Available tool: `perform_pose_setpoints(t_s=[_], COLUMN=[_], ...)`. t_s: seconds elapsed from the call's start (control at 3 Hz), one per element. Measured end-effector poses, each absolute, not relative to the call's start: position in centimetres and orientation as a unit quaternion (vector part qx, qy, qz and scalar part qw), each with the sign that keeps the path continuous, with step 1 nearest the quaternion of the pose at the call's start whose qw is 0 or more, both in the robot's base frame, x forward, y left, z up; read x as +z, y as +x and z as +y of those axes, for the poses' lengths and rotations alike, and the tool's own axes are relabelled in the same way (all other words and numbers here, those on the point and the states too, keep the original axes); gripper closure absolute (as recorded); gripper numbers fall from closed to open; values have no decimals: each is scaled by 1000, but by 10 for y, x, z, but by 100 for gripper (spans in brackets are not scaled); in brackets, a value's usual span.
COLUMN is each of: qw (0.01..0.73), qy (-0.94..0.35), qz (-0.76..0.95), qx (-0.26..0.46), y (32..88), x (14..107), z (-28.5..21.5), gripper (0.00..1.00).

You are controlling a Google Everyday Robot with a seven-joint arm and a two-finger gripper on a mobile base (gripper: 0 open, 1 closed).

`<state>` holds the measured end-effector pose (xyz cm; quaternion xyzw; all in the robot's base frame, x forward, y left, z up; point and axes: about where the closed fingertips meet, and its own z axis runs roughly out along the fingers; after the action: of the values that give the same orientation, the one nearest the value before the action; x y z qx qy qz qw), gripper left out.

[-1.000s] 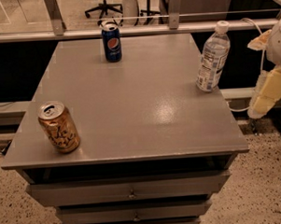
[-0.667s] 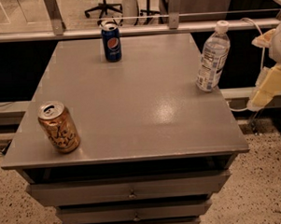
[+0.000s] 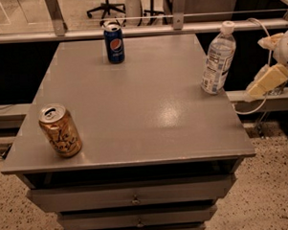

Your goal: Move blue plastic bottle near orange can

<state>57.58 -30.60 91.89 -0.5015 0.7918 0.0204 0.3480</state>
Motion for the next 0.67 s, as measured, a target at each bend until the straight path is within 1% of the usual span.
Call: perform_pose_setpoints(t_s=[0.33,0.67], qw=[404,460], qy=[-470,-440], qz=[782,760], qx=[70,134], y=[598,620], x=[912,912], z=[-303,-287], gripper=[0,0])
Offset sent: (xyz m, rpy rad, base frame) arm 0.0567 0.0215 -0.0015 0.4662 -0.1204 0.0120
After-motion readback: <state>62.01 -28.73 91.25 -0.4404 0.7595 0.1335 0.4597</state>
